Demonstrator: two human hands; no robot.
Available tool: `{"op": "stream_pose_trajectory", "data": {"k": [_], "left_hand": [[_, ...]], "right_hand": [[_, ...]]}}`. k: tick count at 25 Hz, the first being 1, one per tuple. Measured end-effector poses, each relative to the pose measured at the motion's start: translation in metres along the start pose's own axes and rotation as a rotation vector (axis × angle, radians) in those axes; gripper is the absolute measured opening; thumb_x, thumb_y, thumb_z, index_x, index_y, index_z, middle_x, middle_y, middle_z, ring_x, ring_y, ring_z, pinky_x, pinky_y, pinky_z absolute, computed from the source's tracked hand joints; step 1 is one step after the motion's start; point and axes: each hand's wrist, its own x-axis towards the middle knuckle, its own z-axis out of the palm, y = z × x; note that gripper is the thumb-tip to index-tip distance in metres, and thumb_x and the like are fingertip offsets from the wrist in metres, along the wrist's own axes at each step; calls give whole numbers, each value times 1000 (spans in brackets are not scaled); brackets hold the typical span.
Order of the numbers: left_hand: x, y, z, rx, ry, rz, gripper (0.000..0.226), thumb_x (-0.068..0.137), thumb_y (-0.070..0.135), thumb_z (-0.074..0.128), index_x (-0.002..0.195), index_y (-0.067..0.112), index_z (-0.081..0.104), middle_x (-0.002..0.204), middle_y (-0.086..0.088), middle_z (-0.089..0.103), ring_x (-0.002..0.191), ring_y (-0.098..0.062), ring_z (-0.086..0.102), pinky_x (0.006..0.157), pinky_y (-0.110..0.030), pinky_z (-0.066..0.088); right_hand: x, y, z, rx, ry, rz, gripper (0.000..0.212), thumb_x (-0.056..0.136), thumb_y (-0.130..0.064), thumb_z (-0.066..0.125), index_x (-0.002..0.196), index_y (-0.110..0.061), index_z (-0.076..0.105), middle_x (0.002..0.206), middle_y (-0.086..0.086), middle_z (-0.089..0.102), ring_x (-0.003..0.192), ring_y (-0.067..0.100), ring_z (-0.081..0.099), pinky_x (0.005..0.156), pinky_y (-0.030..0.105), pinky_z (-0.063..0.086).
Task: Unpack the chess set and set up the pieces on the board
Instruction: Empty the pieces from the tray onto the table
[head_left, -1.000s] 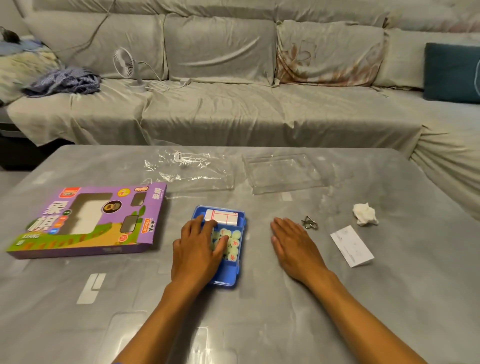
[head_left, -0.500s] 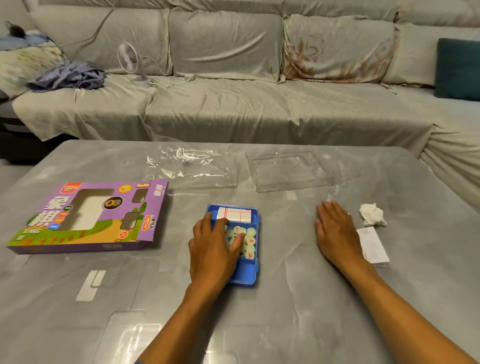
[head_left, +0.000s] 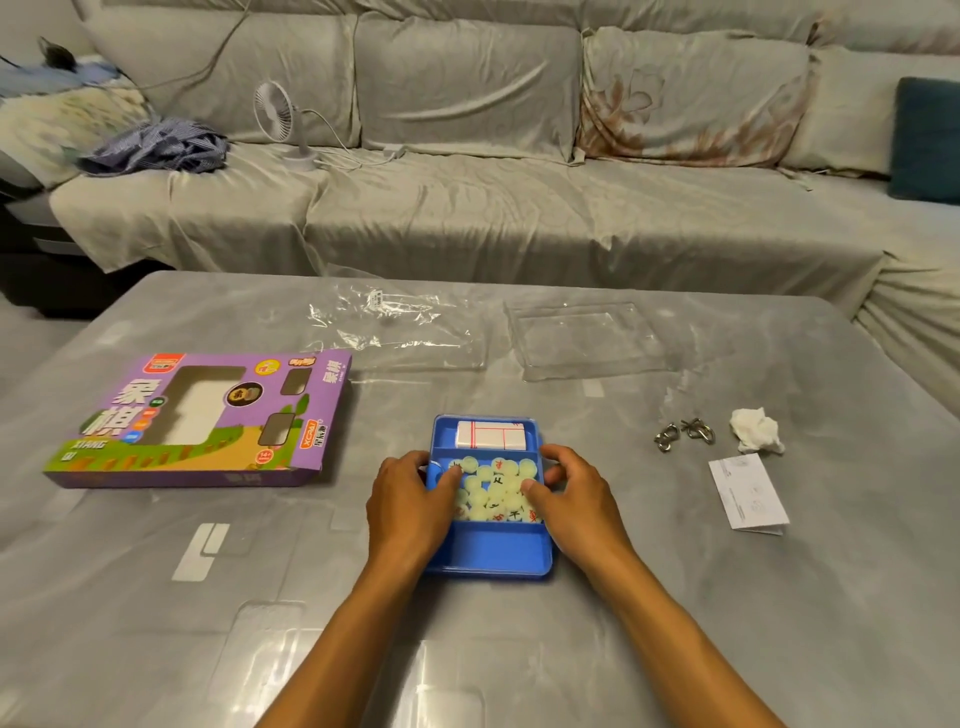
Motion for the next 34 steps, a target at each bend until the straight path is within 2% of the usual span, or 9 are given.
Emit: {"op": "stream_pose_trajectory", "data": {"k": [4,9,13,18,21,23,26,29,34], "left_hand": [[-2,0,-17,44,-6,24,42,86,43,63,119,17,59,109,0,66,79,-7,56,54,-11,41],[-5,-6,-21,-81,34,-59,41,84,41,66,115,15,60,104,0,66,77,-7,57,52,-12,43],[-9,-3,-16,-27,84,-37,40,84,42,65,112,15,64,106,-2,68,78,-8,56,49,-10,37],[-7,-5,-19,-133,66,-94,34,87,36,65,114,16,63,108,-3,68,82,-9,59,58,-20,51],[-7,-5,-26,-281,-118,-168,33,89,29,65,119,19,56,107,-2,66,82,-14,68,58,-29,58],[-8,0,-30,-323,-238,-204,42,88,25,66,126,21,47,107,-2,65,79,-16,69,51,-23,54],[-5,0,-33,-330,-285,-183,66,86,19,68,139,31,31,118,-4,62,87,-19,69,51,-23,54],[-2,-3,-33,-337,-269,-154,65,88,25,66,140,36,28,120,-5,61,84,-20,69,50,-23,54],[-1,-7,-28,-219,-109,-119,43,84,42,67,112,27,39,104,-4,66,73,-18,69,45,-22,51]], "right_hand": [[1,1,12,-42,74,-33,38,92,-35,61,126,-22,51,105,-3,61,91,11,64,68,28,57],[-1,-6,22,-33,177,20,27,86,-42,66,98,-18,59,83,-4,65,78,10,64,63,30,55],[-2,-5,22,8,231,44,26,83,-43,70,85,-19,61,78,-6,66,74,10,65,64,35,58],[-1,-4,8,54,41,69,21,86,-36,69,101,-23,62,92,-5,69,84,12,67,69,34,60],[0,-3,-5,45,-35,42,26,90,-32,64,115,-24,62,96,-5,68,83,10,67,63,26,58],[4,-2,-9,-9,-5,-25,28,92,-31,62,118,-23,63,94,-5,66,83,8,65,61,23,54],[12,1,-7,-42,4,-86,31,93,-33,59,122,-23,63,103,-3,63,91,10,62,73,31,57],[15,5,-5,-107,25,-132,32,94,-36,57,122,-24,63,105,-3,61,92,11,61,77,34,56],[9,10,-4,-320,102,-197,31,95,-47,49,110,-24,64,103,-6,64,87,7,58,68,24,50]]}}
